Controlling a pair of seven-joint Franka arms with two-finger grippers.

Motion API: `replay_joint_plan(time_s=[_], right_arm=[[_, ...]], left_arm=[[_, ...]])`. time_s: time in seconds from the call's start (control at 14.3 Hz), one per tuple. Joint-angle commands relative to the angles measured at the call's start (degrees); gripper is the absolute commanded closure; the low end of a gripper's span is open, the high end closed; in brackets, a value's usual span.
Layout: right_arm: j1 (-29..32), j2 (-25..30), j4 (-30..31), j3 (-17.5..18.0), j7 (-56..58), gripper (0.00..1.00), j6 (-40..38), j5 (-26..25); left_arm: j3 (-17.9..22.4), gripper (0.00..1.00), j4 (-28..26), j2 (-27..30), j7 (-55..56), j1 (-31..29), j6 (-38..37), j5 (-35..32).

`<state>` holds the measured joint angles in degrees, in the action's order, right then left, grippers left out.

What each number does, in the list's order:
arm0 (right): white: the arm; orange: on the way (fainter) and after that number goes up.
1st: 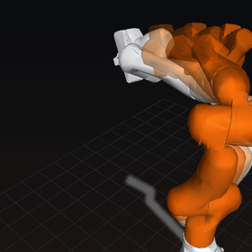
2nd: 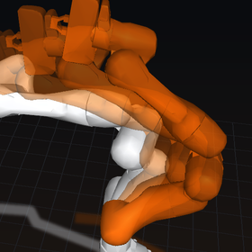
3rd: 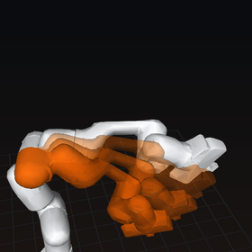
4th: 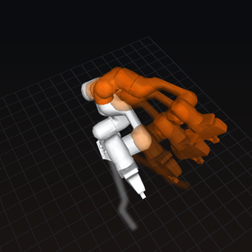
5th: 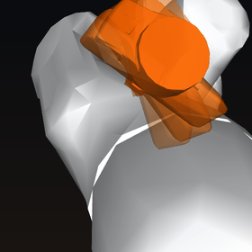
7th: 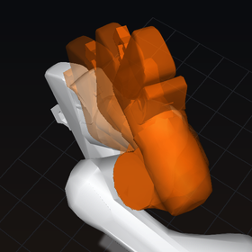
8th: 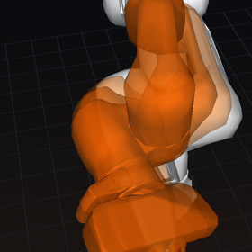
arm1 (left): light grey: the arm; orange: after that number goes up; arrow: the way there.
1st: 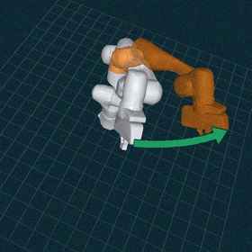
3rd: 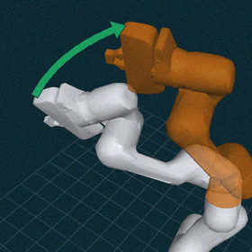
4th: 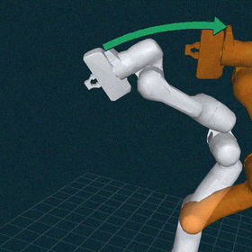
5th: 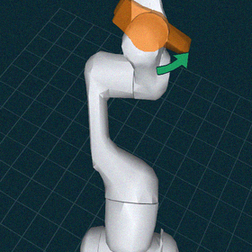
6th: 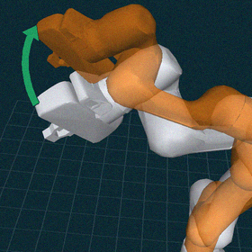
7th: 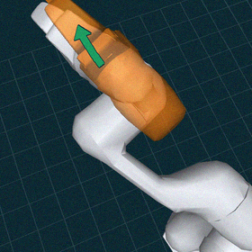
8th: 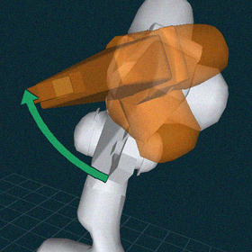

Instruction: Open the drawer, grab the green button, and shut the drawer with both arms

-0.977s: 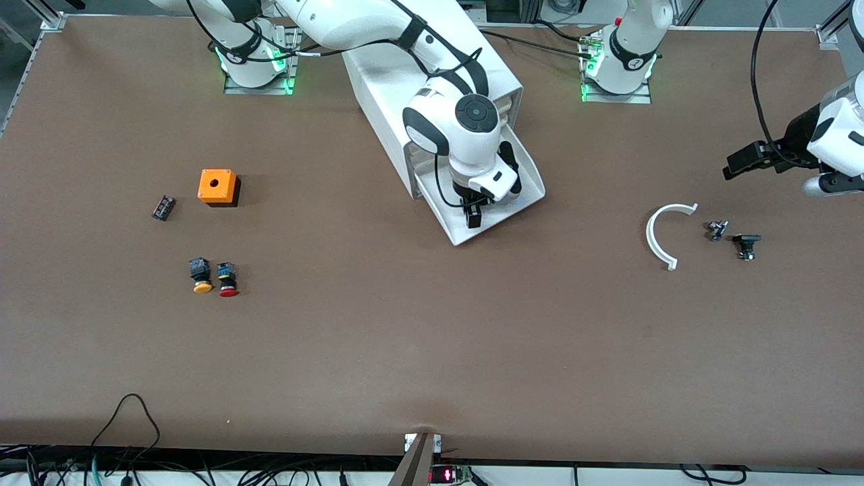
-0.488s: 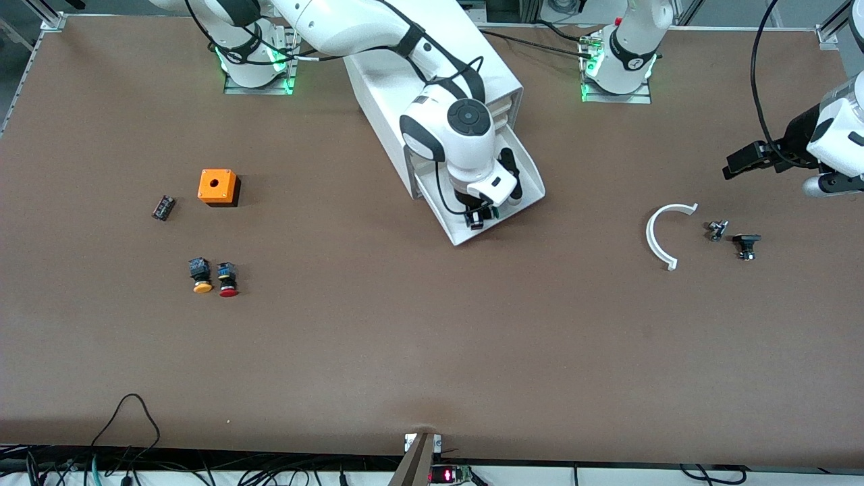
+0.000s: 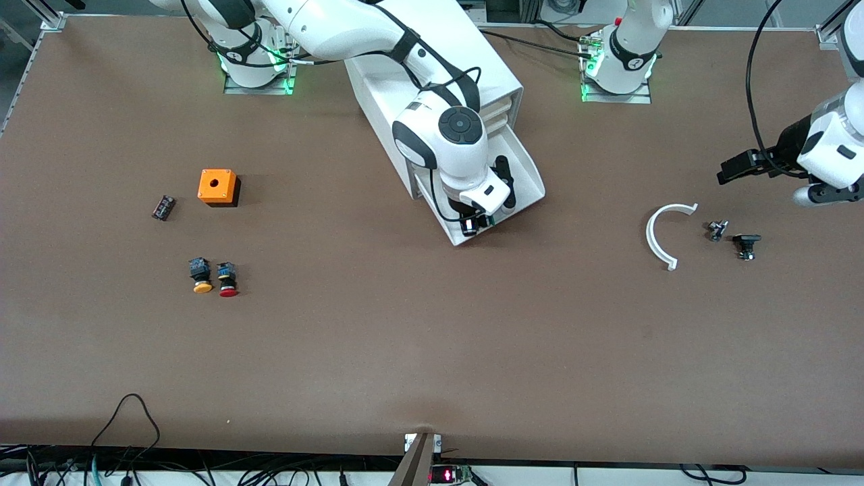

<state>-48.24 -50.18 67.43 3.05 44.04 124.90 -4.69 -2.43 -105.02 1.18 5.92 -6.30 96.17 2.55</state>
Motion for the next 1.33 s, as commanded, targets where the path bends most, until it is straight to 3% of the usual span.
replay_joint_plan(time_s=[0.0, 0.21, 0.35, 0.56, 0.77, 0.98, 1.12, 1.26], right_arm=[[-1.06, 3.48, -1.25, 0.47, -2.11, 0.85, -5.79, -0.23], [-0.63, 10.08, -0.47, -1.19, -9.48, 0.85, -9.31, -0.50], [0.68, 11.76, 0.41, -6.01, -15.97, 0.85, -10.47, 0.64], [5.33, 13.96, 8.22, -9.81, -29.32, 0.85, -8.46, 1.09], [11.30, 14.49, 16.38, -10.87, -41.02, 0.85, -6.09, 1.09], [18.60, 14.32, 24.21, -10.78, -41.93, 0.85, -0.04, 1.35], [19.85, 14.05, 26.86, -10.78, -42.02, 0.84, 2.70, 1.44], [20.29, 13.35, 27.40, -10.78, -42.11, 0.84, 2.89, 1.53]], left_arm=[[-0.55, 0.00, 1.66, -4.41, 3.29, 0.76, 1.38, 1.65], [-2.05, 0.00, 2.19, -9.51, 5.15, 1.55, 7.33, 4.82], [-2.84, 0.00, 1.93, -12.76, 7.33, 2.51, 10.60, 6.76], [-3.28, 0.00, 1.40, -18.56, 12.78, 7.25, 18.40, 8.35], [-3.28, 0.00, -3.41, -21.56, 23.13, 15.15, 30.53, 8.00], [-3.28, 0.00, -8.51, -23.93, 28.78, 20.69, 38.89, 7.91], [-3.28, 0.00, -11.42, -24.90, 31.06, 23.86, 42.42, 8.34], [-6.16, 0.00, -13.18, -24.91, 34.84, 25.19, 42.52, 8.69]])
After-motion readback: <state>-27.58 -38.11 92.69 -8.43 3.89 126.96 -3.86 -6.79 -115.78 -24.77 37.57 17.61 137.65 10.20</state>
